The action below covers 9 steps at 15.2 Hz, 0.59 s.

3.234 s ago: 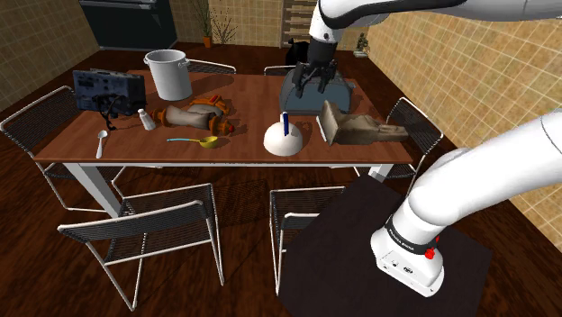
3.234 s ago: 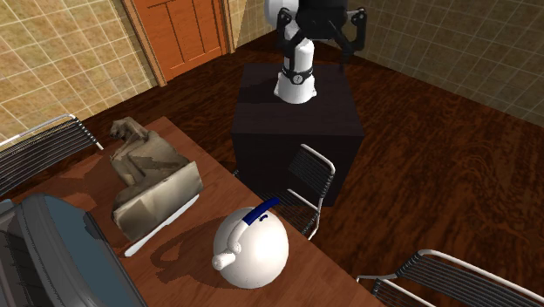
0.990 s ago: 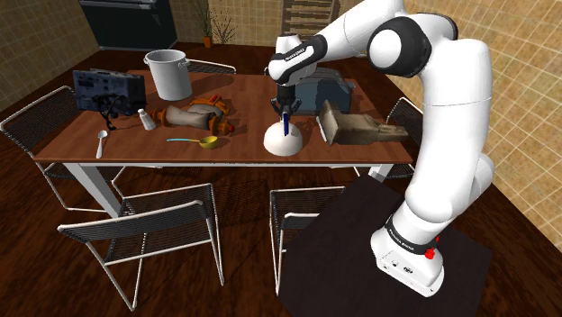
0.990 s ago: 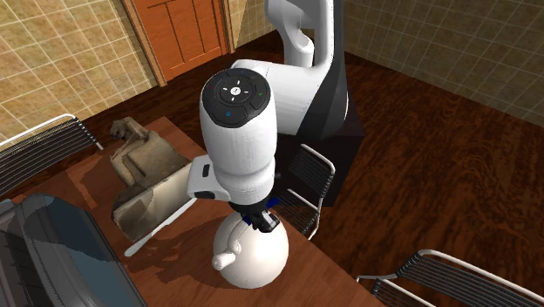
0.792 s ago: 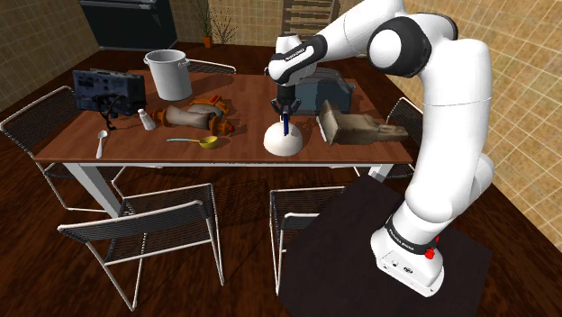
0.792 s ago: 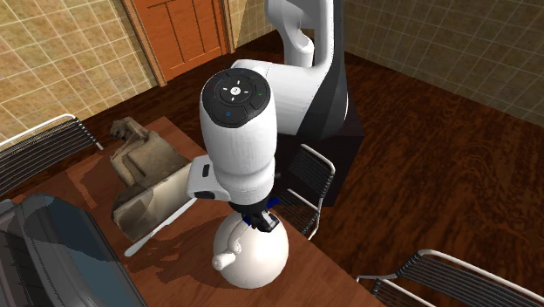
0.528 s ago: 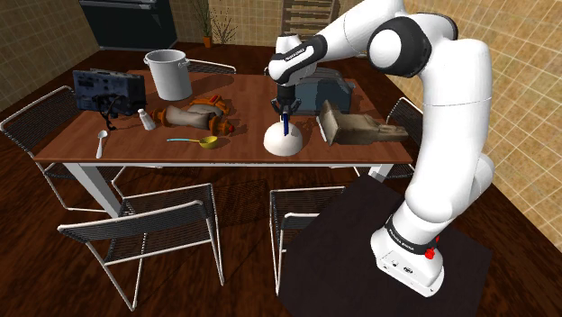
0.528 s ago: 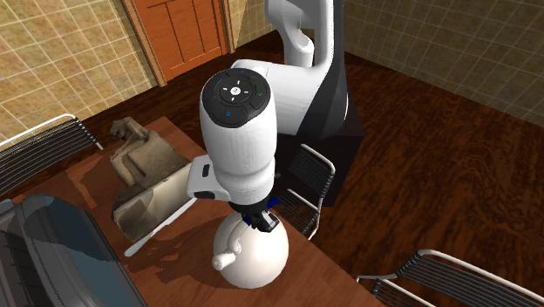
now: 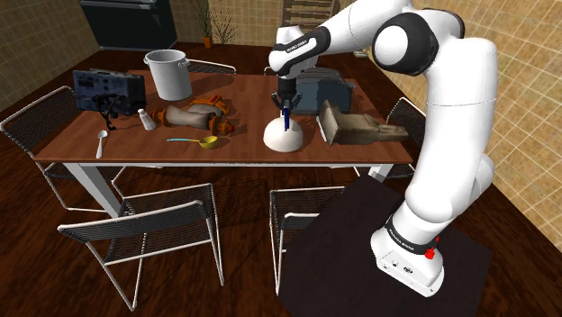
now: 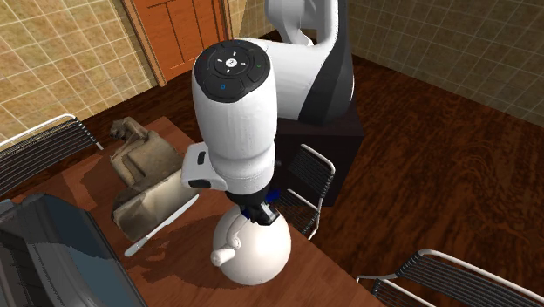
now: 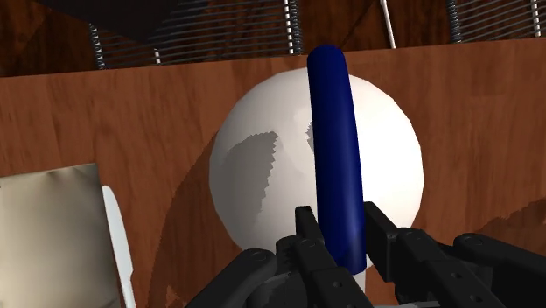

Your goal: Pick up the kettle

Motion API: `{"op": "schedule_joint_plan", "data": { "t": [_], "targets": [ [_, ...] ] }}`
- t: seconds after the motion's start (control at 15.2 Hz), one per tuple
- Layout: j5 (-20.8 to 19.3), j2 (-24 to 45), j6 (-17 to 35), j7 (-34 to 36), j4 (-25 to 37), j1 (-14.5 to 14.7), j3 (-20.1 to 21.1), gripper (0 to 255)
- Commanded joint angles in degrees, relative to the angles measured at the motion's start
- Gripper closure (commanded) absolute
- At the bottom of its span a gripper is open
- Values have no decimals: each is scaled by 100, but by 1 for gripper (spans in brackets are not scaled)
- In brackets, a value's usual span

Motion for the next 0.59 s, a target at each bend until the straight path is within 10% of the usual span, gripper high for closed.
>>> {"op": "schedule_joint_plan", "data": {
  "t": [0.0, 0.53],
  "targets": [
    [4, -67, -129, -13, 73, -4, 0, 255],
    [12, -278, -590, -31, 323, -3, 2, 255]
  ]
}}
